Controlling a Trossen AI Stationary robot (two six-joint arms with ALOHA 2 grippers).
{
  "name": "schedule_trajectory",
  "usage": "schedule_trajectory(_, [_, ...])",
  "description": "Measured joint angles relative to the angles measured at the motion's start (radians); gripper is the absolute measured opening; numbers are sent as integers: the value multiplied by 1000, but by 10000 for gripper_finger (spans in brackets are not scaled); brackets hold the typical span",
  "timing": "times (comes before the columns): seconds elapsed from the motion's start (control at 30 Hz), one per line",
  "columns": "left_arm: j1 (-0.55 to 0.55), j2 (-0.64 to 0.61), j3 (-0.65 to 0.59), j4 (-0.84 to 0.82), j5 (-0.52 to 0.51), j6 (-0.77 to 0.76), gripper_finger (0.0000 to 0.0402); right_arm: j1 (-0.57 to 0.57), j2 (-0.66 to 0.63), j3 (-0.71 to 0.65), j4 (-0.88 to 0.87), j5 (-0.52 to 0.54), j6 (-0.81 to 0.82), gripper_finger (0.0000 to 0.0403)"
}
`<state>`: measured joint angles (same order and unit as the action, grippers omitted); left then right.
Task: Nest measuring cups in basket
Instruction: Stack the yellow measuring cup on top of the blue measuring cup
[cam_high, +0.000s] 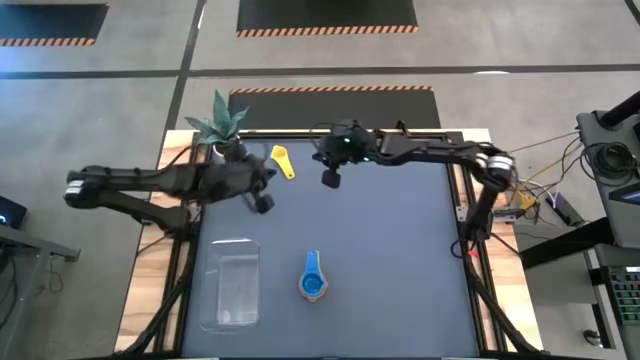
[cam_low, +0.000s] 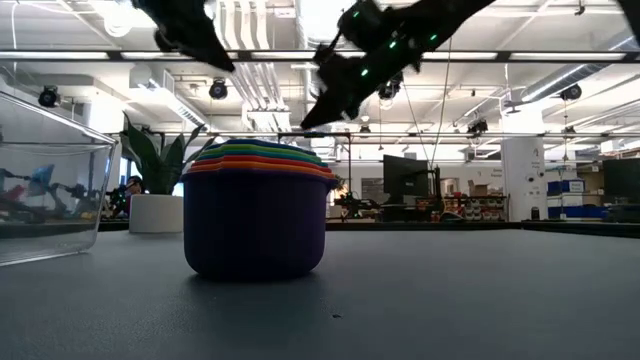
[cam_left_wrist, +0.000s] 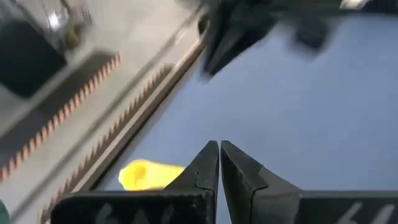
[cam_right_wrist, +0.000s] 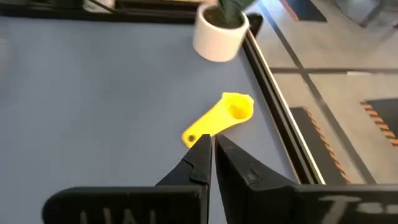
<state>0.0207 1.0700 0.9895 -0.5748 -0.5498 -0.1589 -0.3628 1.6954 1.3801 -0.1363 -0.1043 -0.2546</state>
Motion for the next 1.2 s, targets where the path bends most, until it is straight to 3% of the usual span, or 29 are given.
schedule_trajectory(0.17, [159, 121, 42, -29, 184, 16, 0, 32, -146, -115, 1, -1, -19, 9])
schedule_trajectory(0.43, [343, 320, 85, -37, 305, 6, 0, 70, -358, -288, 13, -1, -19, 9])
schedule_trajectory(0.87, [489, 655, 303, -119, 298, -83, 0, 89, -562, -447, 75, -1, 5, 9])
schedule_trajectory(1.2, [549, 766, 312, -140, 296, -147, 0, 141, -569, -453, 73, -1, 0, 9])
